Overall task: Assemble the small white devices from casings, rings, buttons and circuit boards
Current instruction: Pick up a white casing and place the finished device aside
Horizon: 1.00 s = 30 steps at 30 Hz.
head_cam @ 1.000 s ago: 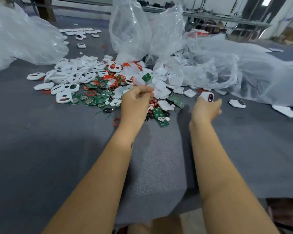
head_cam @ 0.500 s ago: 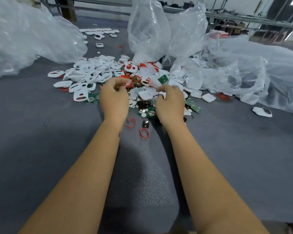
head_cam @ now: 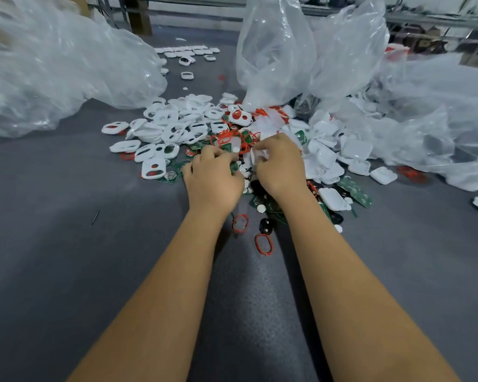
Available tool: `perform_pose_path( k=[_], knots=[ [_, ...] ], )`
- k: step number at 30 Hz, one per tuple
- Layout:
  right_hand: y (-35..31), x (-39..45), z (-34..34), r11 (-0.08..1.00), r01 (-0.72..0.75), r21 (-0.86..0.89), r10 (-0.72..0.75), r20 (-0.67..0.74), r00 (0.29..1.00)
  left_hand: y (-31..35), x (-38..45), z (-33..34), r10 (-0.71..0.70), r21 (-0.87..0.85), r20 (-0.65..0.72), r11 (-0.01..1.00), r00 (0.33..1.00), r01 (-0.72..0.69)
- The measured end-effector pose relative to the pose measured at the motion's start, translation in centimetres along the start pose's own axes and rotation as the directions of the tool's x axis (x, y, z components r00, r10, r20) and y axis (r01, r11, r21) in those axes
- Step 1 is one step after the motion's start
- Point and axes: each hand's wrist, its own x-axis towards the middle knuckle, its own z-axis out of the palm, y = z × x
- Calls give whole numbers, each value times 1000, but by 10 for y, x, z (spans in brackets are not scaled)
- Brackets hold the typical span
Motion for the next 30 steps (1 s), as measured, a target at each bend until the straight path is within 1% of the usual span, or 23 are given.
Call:
perform_pose_path(
  k=[2, 3, 4, 7, 8, 10, 12, 14, 16, 18, 20, 22, 24, 25, 27, 29, 30],
  knots=[
    [0, -1, -2, 995, -53, 79, 56, -43, 997, 0, 1, -1, -15, -37, -18, 999, 1000, 15],
    [0, -1, -3, 993, -78, 93, 84, -62, 995, 1, 1, -1, -28, -49, -25, 998, 999, 27],
    [1, -2, -5, 993, -100, 66, 105, -79, 991, 1, 0, -2, -39, -44, -29, 998, 999, 38],
    [3, -1, -9, 985, -110, -134, 93, -127, 988, 4, -1, -2, -79, 29, -67, 996, 995, 81],
    [1, 0, -10, 986, -95, -139, 77, -130, 989, 5, -2, -3, -100, 28, -89, 994, 991, 103],
    [-8, 1, -7, 997, -38, -67, 31, -100, 994, 3, -2, -6, -124, -8, -162, 992, 979, 125],
    [-19, 1, 0, 999, 30, -33, -32, -51, 998, -4, -1, -14, -140, -1, -239, 990, 961, 144],
    [-29, -1, 8, 994, 90, -57, -90, 6, 996, -16, 0, -23, -225, 28, -236, 971, 945, 238],
    [-36, -2, 15, 988, 133, -84, -125, 100, 987, -26, 0, -31, -302, 47, -184, 948, 935, 315],
    [-38, -3, 20, 976, 146, -163, -116, 182, 976, -33, -1, -34, -287, 33, -171, 954, 942, 297],
    [-37, -2, 21, 968, 141, -206, -99, 198, 975, -37, -2, -38, -258, -43, -205, 966, 944, 255],
    [-34, 0, 18, 972, 140, -191, -109, 164, 980, -44, 0, -42, -288, -117, -229, 956, 930, 268],
    [-30, 1, 12, 992, 78, -103, -67, 113, 991, -52, 2, -46, -327, -178, -229, 940, 917, 291],
    [-27, 1, 10, 997, 42, -60, -36, 89, 995, -54, 3, -48, -321, -211, -252, 939, 913, 271],
    [-22, -1, 5, 1000, -7, -30, 9, 55, 998, -58, 5, -47, -331, -266, -289, 929, 898, 257],
    [-17, -1, 1, 1000, -23, 16, 23, 4, 1000, -55, 5, -48, -354, -311, -305, 914, 884, 259],
    [-16, -1, -2, 996, -31, 78, 33, -25, 999, -52, 5, -48, -359, -358, -321, 903, 876, 238]
  ],
)
